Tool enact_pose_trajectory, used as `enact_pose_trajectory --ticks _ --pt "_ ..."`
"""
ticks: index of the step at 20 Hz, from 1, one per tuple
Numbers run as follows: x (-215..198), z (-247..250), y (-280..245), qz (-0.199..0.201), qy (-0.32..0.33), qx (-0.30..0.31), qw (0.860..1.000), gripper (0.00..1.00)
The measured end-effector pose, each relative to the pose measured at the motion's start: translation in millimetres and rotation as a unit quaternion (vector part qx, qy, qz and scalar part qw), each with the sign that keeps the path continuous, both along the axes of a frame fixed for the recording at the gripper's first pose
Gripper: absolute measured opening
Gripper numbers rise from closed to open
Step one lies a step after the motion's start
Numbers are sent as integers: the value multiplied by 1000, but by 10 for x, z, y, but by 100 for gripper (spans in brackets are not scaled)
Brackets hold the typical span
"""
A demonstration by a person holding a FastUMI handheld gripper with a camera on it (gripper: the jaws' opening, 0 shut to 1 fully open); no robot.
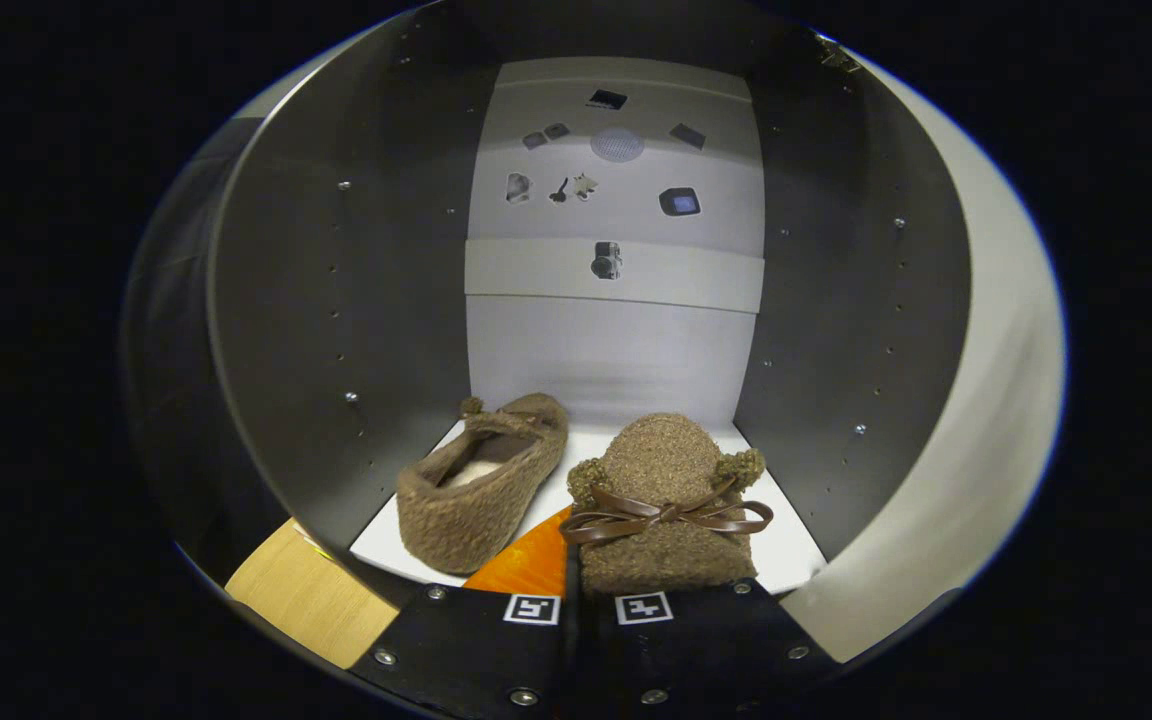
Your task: Open the shoe cabinet door, grab the shoes and put them into the shoe cabinet, then close the shoe cabinet door.
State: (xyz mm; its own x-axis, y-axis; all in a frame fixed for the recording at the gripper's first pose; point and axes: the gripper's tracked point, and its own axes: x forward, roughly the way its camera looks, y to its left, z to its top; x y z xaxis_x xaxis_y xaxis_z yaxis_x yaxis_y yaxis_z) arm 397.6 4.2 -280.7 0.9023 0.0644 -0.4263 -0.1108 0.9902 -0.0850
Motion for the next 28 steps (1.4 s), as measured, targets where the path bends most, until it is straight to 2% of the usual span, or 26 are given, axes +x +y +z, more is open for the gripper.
enact_pose_trajectory --ticks 8,14,19,21,23,24,28 --pt "788 -237 -10 8 18 35 999 6" --pt "1151 -399 -64 9 29 38 999 6" --pt "1232 -518 -89 2 49 35 998 10" --pt "1212 -531 -41 11 59 25 998 14" --pt "1157 -475 17 20 61 30 997 22" --pt "1109 -448 39 24 64 35 997 33" --pt "917 -301 59 23 65 33 997 63"
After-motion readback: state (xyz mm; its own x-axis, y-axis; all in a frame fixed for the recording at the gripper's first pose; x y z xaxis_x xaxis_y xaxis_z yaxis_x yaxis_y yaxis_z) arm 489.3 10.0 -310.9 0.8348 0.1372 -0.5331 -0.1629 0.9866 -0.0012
